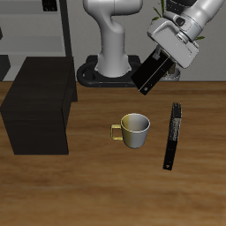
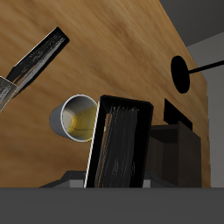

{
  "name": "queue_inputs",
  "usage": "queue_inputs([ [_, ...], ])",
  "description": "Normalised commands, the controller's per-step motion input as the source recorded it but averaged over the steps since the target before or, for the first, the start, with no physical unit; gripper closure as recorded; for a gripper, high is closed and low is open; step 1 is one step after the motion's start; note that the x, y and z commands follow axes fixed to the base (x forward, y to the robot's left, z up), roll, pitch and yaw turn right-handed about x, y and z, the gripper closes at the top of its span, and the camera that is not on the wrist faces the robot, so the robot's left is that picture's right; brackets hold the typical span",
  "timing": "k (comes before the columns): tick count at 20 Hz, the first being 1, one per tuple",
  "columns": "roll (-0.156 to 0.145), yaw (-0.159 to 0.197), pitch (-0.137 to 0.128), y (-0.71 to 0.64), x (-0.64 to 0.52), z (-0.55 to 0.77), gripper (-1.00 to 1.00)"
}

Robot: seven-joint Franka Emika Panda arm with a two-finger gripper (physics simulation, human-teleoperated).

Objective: Place the right black book in the top region of the shelf

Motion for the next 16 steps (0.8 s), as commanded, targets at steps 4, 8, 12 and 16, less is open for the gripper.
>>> queue_inputs([
  [4,-0.035,-0.009,0.019,0.0,0.09,-0.12,1.0],
  [8,-0.032,0.025,-0.005,0.04,0.1,-0.09,1.0],
  [12,-0.082,-0.008,0.024,-0.14,0.12,-0.06,1.0],
  [16,-0.018,0.033,-0.018,0.04,0.09,-0.19,1.0],
])
